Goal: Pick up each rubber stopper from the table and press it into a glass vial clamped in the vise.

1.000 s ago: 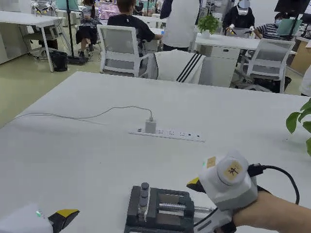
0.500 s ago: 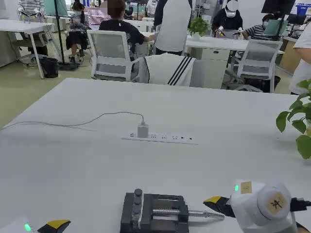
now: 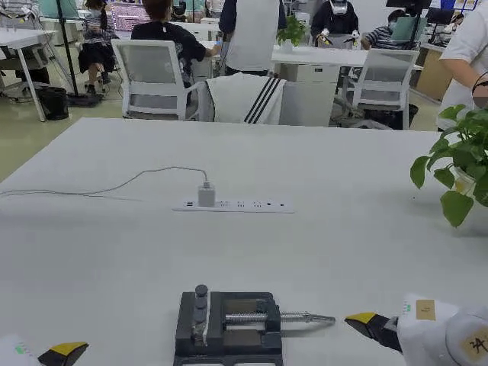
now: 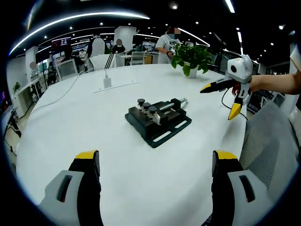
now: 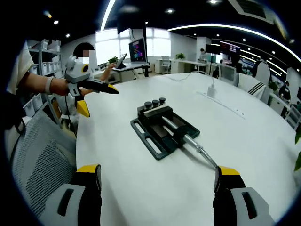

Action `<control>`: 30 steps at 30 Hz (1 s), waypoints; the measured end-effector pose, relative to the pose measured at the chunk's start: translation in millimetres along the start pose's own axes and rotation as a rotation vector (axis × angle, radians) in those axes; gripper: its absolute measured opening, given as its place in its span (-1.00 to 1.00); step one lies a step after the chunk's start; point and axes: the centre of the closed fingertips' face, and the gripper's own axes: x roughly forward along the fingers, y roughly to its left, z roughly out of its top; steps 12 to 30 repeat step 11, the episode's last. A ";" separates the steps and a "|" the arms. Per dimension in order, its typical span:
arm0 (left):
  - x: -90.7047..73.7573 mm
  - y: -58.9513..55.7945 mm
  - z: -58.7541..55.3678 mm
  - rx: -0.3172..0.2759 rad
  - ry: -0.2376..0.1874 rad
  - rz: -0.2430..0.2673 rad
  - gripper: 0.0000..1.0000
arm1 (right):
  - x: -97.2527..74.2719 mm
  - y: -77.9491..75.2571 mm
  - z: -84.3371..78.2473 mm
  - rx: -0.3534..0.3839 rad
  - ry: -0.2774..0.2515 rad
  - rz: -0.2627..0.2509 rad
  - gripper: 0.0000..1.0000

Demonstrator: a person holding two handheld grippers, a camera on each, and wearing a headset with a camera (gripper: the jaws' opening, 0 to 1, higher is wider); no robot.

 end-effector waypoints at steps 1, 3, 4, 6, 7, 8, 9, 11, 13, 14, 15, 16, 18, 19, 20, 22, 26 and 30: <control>-0.2 -0.5 -1.6 0.002 0.005 -0.002 0.98 | -2.2 -1.2 -0.5 0.001 -0.003 -0.007 0.98; -0.6 0.6 -4.0 0.000 0.013 0.002 0.98 | -4.8 -2.8 -1.3 0.006 -0.007 -0.012 0.98; -0.8 1.3 -4.5 -0.005 0.012 0.004 0.98 | -5.5 -3.5 -1.4 0.011 -0.010 -0.014 0.98; -1.9 1.9 -4.1 -0.008 0.007 0.009 0.98 | -6.5 -4.3 -2.0 0.017 -0.014 -0.016 0.98; -2.4 1.8 -4.2 -0.009 0.007 0.010 0.98 | -6.8 -4.4 -2.5 0.019 -0.013 -0.018 0.98; -2.8 1.8 -4.4 -0.010 0.008 0.011 0.98 | -7.1 -4.5 -3.0 0.018 -0.012 -0.020 0.98; -3.4 1.9 -4.6 -0.008 0.008 0.013 0.98 | -7.3 -4.0 -3.6 0.017 -0.011 -0.017 0.98; -4.7 2.0 -4.9 -0.010 0.007 0.015 0.98 | -7.4 -3.0 -4.1 0.015 -0.009 -0.015 0.98; -4.7 2.0 -4.9 -0.010 0.007 0.015 0.98 | -7.4 -3.0 -4.1 0.015 -0.009 -0.015 0.98; -4.7 2.0 -4.9 -0.010 0.007 0.015 0.98 | -7.4 -3.0 -4.1 0.015 -0.009 -0.015 0.98; -4.7 2.0 -4.9 -0.010 0.007 0.015 0.98 | -7.4 -3.0 -4.1 0.015 -0.009 -0.015 0.98; -4.7 2.0 -4.9 -0.010 0.007 0.015 0.98 | -7.4 -3.0 -4.1 0.015 -0.009 -0.015 0.98; -4.7 2.0 -4.9 -0.010 0.007 0.015 0.98 | -7.4 -3.0 -4.1 0.015 -0.009 -0.015 0.98; -4.7 2.0 -4.9 -0.010 0.007 0.015 0.98 | -7.4 -3.0 -4.1 0.015 -0.009 -0.015 0.98; -4.7 2.0 -4.9 -0.010 0.007 0.015 0.98 | -7.4 -3.0 -4.1 0.015 -0.009 -0.015 0.98; -4.7 2.0 -4.9 -0.010 0.007 0.015 0.98 | -7.4 -3.0 -4.1 0.015 -0.009 -0.015 0.98; -4.7 2.0 -4.9 -0.010 0.007 0.015 0.98 | -7.4 -3.0 -4.1 0.015 -0.009 -0.015 0.98; -4.7 2.0 -4.9 -0.010 0.007 0.015 0.98 | -7.4 -3.0 -4.1 0.015 -0.009 -0.015 0.98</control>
